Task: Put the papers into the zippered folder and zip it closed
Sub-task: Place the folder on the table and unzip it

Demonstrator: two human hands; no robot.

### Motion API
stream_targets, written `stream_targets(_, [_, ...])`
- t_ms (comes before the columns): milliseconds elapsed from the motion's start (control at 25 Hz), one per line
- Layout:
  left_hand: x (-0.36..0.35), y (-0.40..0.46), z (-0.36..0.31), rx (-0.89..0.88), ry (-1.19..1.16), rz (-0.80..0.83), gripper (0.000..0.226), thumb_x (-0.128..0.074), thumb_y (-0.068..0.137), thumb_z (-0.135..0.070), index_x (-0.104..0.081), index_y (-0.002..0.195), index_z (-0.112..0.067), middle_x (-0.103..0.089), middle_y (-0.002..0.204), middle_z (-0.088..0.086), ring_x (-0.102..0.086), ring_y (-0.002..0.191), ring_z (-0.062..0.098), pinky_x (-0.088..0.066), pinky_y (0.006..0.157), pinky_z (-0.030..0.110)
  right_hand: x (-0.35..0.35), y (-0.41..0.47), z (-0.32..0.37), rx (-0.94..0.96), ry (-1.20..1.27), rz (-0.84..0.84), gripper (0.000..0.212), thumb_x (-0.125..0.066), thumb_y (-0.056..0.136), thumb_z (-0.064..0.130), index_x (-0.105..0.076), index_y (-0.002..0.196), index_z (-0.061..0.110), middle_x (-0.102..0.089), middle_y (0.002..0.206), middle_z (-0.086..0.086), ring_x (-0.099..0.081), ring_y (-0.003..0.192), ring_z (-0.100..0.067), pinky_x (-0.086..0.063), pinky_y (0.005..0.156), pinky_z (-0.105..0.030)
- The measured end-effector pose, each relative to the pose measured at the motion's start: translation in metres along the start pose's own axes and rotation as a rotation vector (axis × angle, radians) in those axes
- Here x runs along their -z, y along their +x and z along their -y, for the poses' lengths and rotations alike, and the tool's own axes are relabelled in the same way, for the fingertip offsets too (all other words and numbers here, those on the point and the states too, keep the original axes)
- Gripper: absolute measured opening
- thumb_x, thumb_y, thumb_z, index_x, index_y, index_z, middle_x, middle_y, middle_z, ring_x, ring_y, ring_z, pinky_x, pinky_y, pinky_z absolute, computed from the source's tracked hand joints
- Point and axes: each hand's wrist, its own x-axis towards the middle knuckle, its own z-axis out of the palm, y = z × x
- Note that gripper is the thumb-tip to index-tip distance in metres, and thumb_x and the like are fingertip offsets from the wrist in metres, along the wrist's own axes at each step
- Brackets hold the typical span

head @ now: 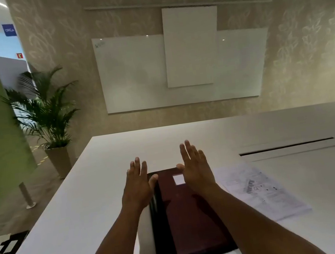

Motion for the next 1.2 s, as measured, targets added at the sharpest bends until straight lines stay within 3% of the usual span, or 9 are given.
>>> stream_targets(120, [-0.010, -0.018, 0.016, 0.041, -0.003, 0.102, 0.074, -0.026, 0.100, -0.057, -0.005, 0.157, -0.015, 0.014, 0.164, 0.004, 0.017, 0.150, 0.019, 0.002, 0.123, 0.036, -0.014, -0.026, 0.003, -0.040, 0.062, 0.079, 0.068, -0.032, 0.104, 0.043, 0.002, 0.157, 0.017, 0.010, 0.165, -0.006, -0.001, 0.153, -0.027, 0.002, 0.121, -0.040])
stream_targets(360, [-0.036, -0.023, 0.030, 0.092, -0.105, 0.287, 0.079, -0.031, 0.098, -0.061, -0.004, 0.158, -0.016, 0.008, 0.165, 0.007, 0.009, 0.152, 0.022, -0.005, 0.124, 0.041, -0.037, -0.045, 0.001, -0.108, 0.062, 0.271, 0.068, -0.035, 0.102, 0.046, -0.007, 0.158, 0.018, -0.004, 0.166, -0.006, -0.005, 0.153, -0.026, -0.006, 0.123, -0.043])
stream_targets(560, [-0.061, -0.013, 0.030, 0.086, -0.254, 0.423, 0.084, -0.039, 0.092, -0.068, -0.013, 0.157, -0.021, -0.003, 0.165, 0.010, -0.003, 0.152, 0.021, -0.013, 0.121, 0.040, -0.048, -0.031, 0.002, 0.030, 0.044, 0.468, 0.065, -0.036, 0.102, 0.048, -0.020, 0.156, 0.016, -0.020, 0.164, -0.007, -0.018, 0.151, -0.026, -0.013, 0.122, -0.044])
stream_targets(920, [-0.085, 0.025, 0.053, 0.135, -0.293, 0.392, 0.098, -0.050, 0.086, -0.070, -0.008, 0.158, -0.019, -0.003, 0.165, 0.008, -0.002, 0.152, 0.021, -0.012, 0.123, 0.041, -0.097, 0.017, -0.004, 0.057, 0.139, 0.540, 0.061, -0.041, 0.101, 0.047, -0.032, 0.153, 0.016, -0.024, 0.163, -0.007, -0.021, 0.150, -0.026, -0.020, 0.121, -0.043])
stream_targets(1080, [-0.093, 0.045, 0.057, 0.143, -0.299, 0.281, 0.091, -0.053, 0.083, -0.068, -0.023, 0.153, -0.017, -0.032, 0.155, 0.011, -0.026, 0.146, 0.031, -0.027, 0.117, 0.042, -0.111, 0.044, -0.004, 0.078, 0.179, 0.478, 0.054, -0.049, 0.098, 0.042, -0.046, 0.143, 0.012, -0.041, 0.154, -0.011, -0.036, 0.142, -0.029, -0.031, 0.114, -0.041])
stream_targets(1200, [-0.099, 0.055, 0.062, 0.164, -0.213, 0.274, 0.088, -0.051, 0.086, -0.066, -0.024, 0.152, -0.014, -0.040, 0.149, 0.011, -0.039, 0.136, 0.029, -0.034, 0.111, 0.045, -0.121, 0.062, -0.003, 0.100, 0.185, 0.423, 0.046, -0.053, 0.095, 0.038, -0.055, 0.131, 0.010, -0.057, 0.135, -0.009, -0.051, 0.125, -0.029, -0.040, 0.103, -0.043])
